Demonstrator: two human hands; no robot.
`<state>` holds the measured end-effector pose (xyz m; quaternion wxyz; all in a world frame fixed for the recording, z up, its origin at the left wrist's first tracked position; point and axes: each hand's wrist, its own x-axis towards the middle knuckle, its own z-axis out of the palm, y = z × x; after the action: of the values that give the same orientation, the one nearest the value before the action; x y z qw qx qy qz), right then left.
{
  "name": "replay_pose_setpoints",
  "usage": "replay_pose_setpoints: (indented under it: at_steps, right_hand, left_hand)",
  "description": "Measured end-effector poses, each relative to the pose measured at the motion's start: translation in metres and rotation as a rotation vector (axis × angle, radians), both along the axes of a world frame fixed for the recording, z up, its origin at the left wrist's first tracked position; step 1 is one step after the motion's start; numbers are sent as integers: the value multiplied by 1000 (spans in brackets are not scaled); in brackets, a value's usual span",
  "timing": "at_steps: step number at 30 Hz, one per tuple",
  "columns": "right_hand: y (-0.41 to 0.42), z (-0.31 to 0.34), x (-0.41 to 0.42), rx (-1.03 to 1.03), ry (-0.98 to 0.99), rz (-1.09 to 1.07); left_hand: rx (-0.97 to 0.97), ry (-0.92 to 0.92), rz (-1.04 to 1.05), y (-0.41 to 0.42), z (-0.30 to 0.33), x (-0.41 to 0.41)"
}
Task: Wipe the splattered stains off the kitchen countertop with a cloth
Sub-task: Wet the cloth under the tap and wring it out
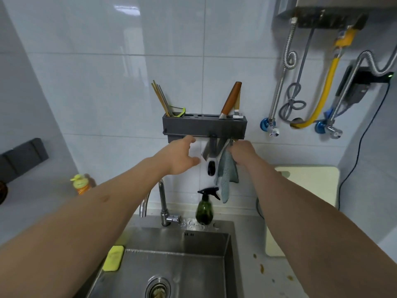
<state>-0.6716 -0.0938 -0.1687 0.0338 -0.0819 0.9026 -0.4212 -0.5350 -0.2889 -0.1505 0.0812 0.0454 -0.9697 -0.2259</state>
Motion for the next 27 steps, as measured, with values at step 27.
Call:
replay_pose_setpoints:
  at_steps: [27]
  right_hand:
    - [-45, 21, 61, -22, -197, 631]
  left_hand:
    - [870, 50, 185, -97, -10, 58]
